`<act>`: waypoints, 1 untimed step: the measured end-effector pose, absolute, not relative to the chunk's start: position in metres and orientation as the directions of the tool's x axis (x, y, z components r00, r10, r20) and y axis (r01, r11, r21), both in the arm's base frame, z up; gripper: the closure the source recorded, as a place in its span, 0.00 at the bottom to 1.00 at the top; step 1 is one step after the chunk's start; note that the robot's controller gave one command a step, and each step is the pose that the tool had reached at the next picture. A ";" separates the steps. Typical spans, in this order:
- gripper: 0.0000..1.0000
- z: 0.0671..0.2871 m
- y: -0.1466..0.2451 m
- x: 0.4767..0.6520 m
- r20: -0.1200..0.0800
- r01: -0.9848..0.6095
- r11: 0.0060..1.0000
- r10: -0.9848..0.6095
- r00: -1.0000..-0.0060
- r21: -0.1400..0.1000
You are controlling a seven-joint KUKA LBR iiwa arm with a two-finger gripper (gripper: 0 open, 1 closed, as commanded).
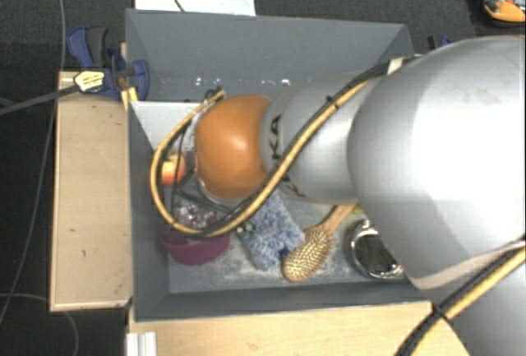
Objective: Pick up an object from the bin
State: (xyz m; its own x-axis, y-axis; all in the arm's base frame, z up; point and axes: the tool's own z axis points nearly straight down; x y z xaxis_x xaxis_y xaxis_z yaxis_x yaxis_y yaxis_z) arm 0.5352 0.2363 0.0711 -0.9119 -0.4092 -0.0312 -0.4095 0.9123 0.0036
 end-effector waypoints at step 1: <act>1.00 0.103 0.181 0.550 -0.037 -0.433 0.901 -0.433 -0.901 0.003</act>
Offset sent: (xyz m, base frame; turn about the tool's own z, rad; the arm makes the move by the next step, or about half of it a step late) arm 0.0000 0.0000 0.0000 0.0000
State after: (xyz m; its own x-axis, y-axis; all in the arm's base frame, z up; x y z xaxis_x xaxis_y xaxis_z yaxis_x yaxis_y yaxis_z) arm 0.5497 0.1815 0.1034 -0.9008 -0.4327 -0.0367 -0.4330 0.9014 0.0031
